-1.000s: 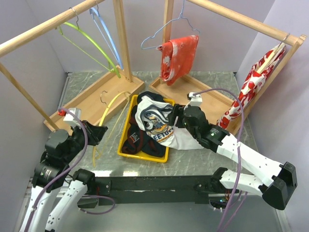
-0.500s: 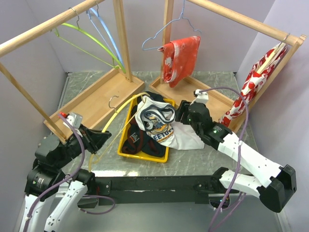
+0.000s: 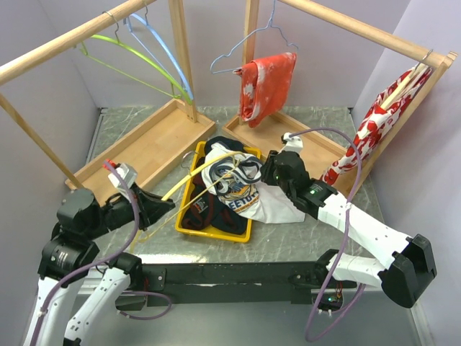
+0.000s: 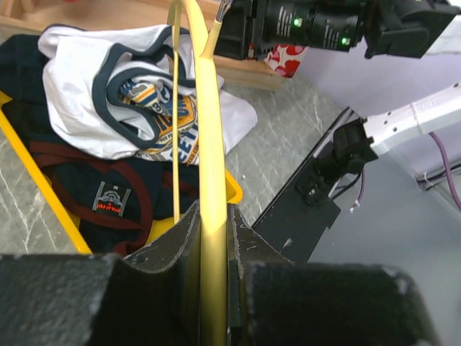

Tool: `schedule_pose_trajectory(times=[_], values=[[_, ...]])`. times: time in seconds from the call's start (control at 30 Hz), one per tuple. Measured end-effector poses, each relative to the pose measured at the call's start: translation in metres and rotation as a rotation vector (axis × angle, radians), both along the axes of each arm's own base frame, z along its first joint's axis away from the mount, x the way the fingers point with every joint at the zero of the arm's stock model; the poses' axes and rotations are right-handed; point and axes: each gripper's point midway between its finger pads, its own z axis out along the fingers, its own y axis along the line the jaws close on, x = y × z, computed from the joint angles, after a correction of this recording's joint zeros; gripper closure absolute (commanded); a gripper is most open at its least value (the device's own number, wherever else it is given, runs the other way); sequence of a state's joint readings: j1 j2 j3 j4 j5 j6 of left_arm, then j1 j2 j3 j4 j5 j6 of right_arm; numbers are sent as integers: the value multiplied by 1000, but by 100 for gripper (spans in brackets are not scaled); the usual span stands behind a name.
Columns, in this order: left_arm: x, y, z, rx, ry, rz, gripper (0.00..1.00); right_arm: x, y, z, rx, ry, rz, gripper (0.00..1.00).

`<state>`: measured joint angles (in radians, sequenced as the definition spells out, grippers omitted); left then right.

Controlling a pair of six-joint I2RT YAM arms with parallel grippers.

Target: Place the tank top on the hanger

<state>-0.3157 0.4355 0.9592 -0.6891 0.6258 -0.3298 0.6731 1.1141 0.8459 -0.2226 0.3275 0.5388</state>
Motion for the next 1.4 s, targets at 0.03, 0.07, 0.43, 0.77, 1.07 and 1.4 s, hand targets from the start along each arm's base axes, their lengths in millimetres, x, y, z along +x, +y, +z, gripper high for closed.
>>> schedule_pose_trajectory(times=[0.03,0.07,0.43,0.77,1.07,1.4], values=[[1,-1,-2,11,10,-9,99,1,0,1,4,-2,0,76],[2,-2,-3,18,15,-13,99,1,1,1,6,-4,0,82],[16,-9,-2,67,42,-61,99,4,6,3,23,-7,20,100],[28,-20,27,106,5,-119,99,12,14,45,54,-71,39,100],[28,-28,19,172,5,-156,99,16,15,67,38,-98,53,100],[53,-36,6,216,25,-131,99,9,24,74,7,-86,95,100]])
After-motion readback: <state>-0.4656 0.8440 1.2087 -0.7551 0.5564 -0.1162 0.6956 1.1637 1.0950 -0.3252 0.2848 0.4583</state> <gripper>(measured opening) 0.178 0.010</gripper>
